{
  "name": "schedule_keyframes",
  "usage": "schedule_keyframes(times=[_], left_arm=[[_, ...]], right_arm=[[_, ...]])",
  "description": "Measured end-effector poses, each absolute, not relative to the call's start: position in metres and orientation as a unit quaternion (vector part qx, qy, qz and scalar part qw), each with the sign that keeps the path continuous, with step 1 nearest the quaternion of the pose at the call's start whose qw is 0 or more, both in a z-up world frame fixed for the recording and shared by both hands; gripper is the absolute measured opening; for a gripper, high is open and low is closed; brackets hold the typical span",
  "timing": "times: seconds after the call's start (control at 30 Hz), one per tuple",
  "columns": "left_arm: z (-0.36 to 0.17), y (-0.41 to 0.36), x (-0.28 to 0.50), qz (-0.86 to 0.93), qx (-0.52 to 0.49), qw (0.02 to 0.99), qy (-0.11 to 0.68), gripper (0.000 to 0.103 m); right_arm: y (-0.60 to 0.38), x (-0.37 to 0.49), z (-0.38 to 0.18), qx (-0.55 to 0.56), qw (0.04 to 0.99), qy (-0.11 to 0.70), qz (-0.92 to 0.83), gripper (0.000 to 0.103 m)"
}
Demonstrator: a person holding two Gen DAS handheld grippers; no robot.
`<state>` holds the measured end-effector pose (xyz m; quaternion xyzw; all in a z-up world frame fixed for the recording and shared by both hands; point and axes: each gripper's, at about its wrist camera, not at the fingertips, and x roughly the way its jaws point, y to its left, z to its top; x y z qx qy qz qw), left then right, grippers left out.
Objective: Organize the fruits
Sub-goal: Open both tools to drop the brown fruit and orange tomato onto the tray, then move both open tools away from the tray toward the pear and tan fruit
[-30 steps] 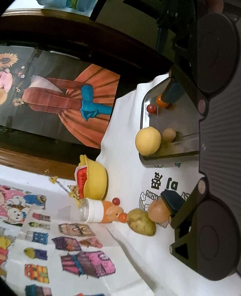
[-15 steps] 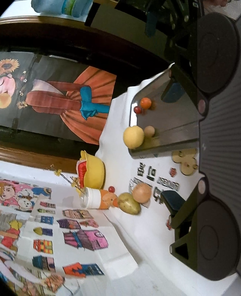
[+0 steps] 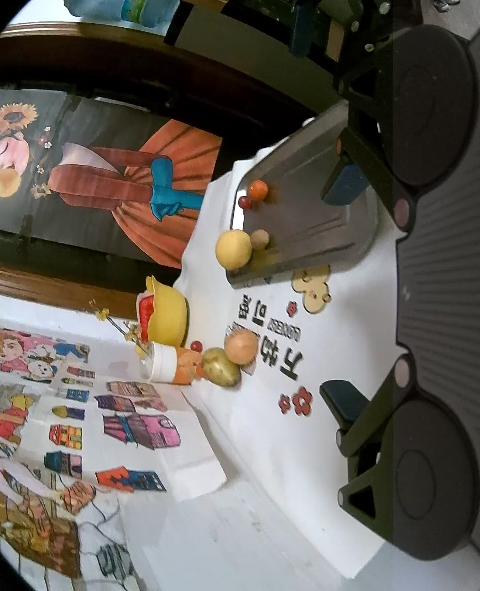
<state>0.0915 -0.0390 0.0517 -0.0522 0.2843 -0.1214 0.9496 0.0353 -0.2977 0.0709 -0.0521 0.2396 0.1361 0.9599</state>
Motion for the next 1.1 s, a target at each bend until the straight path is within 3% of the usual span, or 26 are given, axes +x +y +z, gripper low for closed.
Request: schedule_keyframes(times=[0.6, 1.1], left_arm=[[0.038, 0.015, 0.084, -0.073, -0.043, 0.944, 0.319, 0.103], [0.03, 0.049, 0.118, -0.048, -0.046, 0.943, 0.327, 0.103]], right_arm=[[-0.25, 0.027, 0.057, -0.053, 0.942, 0.274, 0.187, 0.102], [-0.215, 0.072, 0.071, -0.1, 0.934, 0.27, 0.213, 0.102]])
